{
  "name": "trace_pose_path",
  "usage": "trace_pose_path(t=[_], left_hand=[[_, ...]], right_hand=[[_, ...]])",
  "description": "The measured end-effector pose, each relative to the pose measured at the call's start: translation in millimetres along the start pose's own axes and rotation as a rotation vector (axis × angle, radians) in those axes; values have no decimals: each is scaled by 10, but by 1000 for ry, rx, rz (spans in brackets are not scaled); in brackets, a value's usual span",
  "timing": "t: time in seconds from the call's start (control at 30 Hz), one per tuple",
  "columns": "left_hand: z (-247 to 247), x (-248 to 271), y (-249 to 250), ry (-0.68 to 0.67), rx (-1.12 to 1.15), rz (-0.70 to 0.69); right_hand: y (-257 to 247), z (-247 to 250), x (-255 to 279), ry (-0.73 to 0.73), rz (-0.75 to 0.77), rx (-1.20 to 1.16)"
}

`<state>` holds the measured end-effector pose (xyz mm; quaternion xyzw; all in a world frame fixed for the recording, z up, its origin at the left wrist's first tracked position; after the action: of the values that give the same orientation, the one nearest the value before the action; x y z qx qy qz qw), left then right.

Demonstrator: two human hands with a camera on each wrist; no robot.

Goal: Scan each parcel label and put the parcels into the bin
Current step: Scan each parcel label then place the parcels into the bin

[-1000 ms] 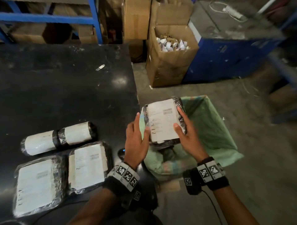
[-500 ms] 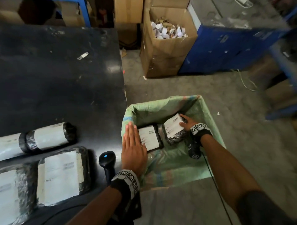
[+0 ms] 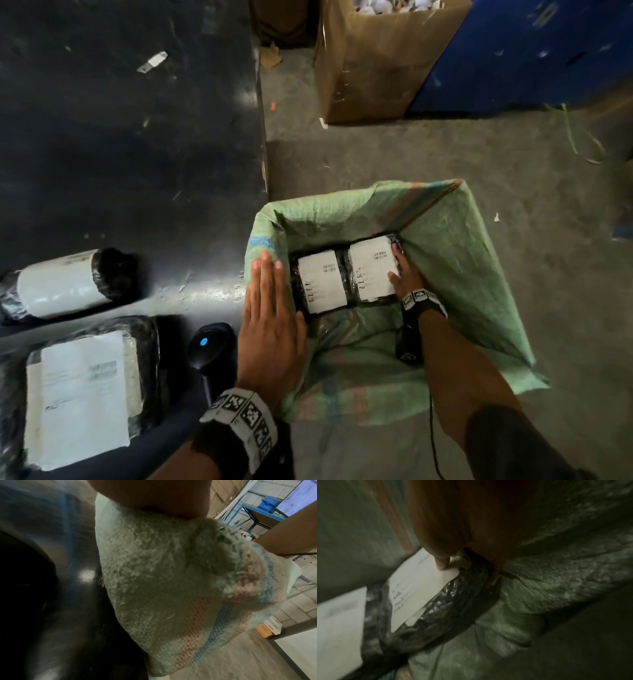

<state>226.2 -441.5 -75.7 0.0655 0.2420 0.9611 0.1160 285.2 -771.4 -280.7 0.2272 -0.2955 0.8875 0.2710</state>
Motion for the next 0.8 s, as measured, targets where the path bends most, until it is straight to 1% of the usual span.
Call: trace_pose_path(t=[0.1, 0.17, 0.27, 0.37, 0.47, 0.5, 0.57, 0.63, 0.67, 0.73, 0.8], left_hand=[[-12, 43, 4, 11, 18, 3], [-20, 63, 1, 16, 8, -1], [-45, 56, 4, 11, -13, 9], [-77, 52, 10, -2, -32, 10], [-79, 69, 14, -1, -42, 1], [-62, 68, 15, -2, -45, 3], [-39, 50, 5, -18, -45, 16], [-1, 49, -16, -44, -10, 12], [91, 78, -59, -42, 35, -12], [220, 92, -88, -33, 217, -91], [592, 234, -316, 23, 353, -127]], right_hand=[[177, -175, -78, 8, -83, 196], [182, -276, -95, -38, -142, 322], [129, -284, -108, -109, -197, 456], [42, -160, -123, -187, -184, 541], [-265, 83, -42, -223, -141, 560], [-481, 176, 81, -236, -114, 541], [-1033, 388, 403, -224, 6, 480], [-1550, 564, 894, -191, 132, 392], [-1807, 623, 1219, -154, 198, 359], [-2099, 701, 1784, -51, 299, 278], [-2396, 582, 2406, 41, 434, 106]])
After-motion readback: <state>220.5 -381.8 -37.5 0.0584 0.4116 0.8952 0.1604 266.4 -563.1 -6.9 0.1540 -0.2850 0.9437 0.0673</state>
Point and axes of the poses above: each hand's wrist, its own x-axis away from the middle knuckle, its own z-axis out of the back of the hand, y = z × x, the point moved 8 cm from there along -x, towards the middle knuckle, and after that the axes turned 4 degrees about -z, right-handed, at the moved point
